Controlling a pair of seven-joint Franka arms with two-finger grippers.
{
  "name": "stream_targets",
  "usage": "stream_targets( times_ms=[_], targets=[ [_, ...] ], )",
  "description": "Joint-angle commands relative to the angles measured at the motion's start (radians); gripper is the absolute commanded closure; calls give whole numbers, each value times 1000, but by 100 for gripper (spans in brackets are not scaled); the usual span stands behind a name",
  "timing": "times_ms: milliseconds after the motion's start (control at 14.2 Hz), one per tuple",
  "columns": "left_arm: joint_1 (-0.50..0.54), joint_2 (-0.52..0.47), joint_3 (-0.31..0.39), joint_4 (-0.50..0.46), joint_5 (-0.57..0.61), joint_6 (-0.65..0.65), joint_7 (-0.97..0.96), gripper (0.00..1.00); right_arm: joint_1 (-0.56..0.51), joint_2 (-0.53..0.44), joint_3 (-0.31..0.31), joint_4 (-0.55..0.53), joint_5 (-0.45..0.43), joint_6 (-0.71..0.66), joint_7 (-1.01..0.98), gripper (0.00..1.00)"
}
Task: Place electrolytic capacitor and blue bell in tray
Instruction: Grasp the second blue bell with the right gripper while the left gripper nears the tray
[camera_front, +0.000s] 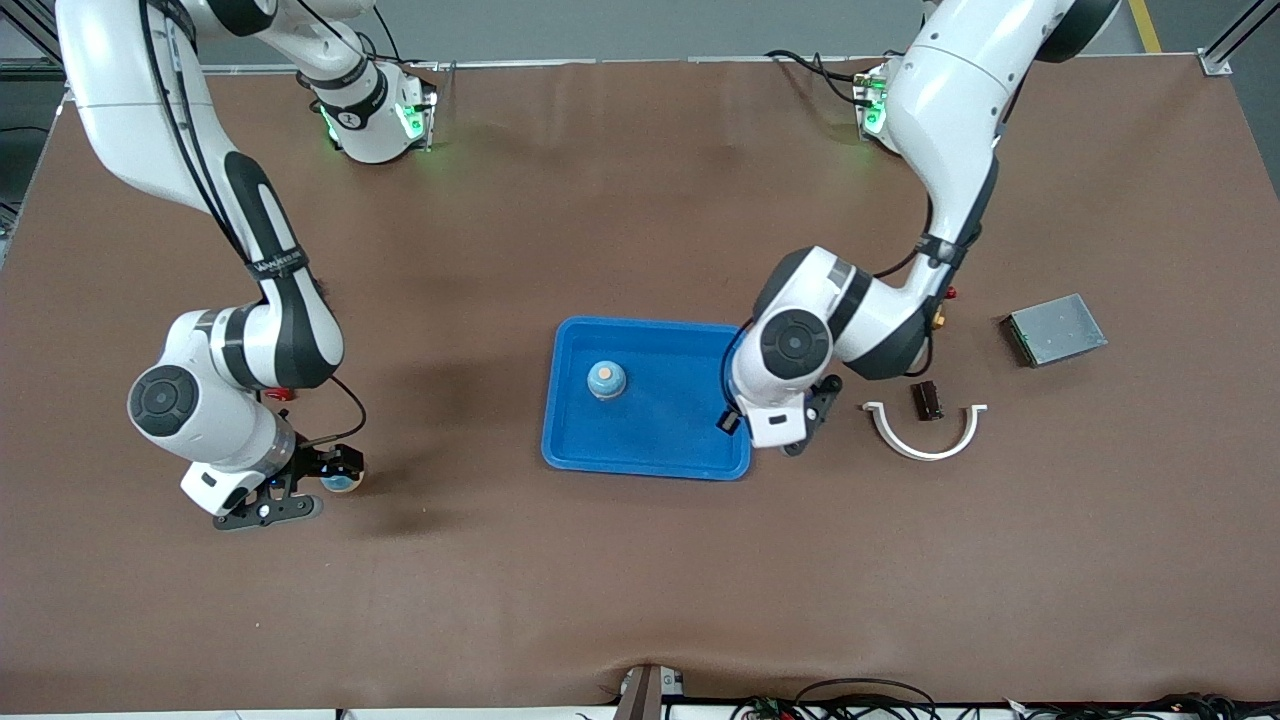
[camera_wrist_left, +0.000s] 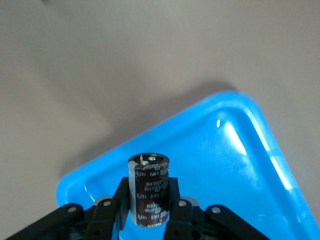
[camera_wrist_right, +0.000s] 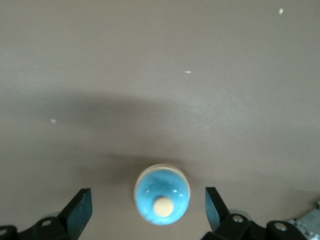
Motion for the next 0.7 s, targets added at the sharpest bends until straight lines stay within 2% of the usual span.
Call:
stream_targets(
  times_ms=[0,352,634],
  targets=[
    [-44,20,8,5,24,5,-65,100,-48,23,25,-12,-1,50,-66,0],
    [-65,28,8,-26,26,4,-89,100,-55,39,34,-57,1,139,-73,0],
    [-75,58,9,-29,26,12,-95,100,-55,51,34,-58,8,141,-72,0]
  ],
)
